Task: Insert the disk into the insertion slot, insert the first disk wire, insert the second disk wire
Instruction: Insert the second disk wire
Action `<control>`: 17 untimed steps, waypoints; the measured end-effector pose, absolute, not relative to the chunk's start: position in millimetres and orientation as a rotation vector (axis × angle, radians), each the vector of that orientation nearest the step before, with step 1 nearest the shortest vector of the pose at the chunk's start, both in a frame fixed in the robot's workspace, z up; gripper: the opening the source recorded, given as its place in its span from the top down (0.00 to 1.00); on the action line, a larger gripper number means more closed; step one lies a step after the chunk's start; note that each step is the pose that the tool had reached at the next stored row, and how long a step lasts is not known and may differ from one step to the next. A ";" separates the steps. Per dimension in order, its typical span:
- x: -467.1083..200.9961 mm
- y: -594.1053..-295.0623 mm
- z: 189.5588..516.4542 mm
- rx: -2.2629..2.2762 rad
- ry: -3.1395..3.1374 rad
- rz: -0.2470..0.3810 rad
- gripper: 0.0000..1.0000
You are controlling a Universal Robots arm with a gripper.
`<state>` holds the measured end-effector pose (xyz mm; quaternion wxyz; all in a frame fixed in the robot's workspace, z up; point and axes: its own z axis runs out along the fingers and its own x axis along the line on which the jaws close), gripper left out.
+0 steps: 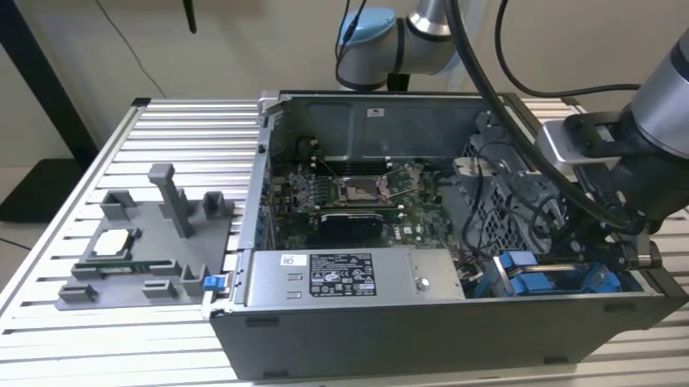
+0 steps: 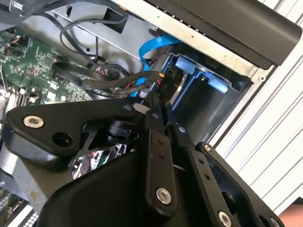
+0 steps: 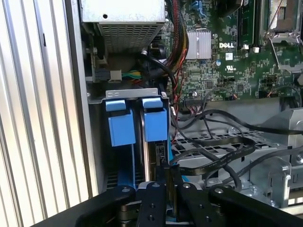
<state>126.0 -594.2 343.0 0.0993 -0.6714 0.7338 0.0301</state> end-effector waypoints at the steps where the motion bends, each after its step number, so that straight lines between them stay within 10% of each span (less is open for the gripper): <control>1: 126.1 -594.2 342.7 -1.985 2.170 0.089 1.00; 17: 126.9 -593.8 337.8 -1.986 2.170 0.089 1.00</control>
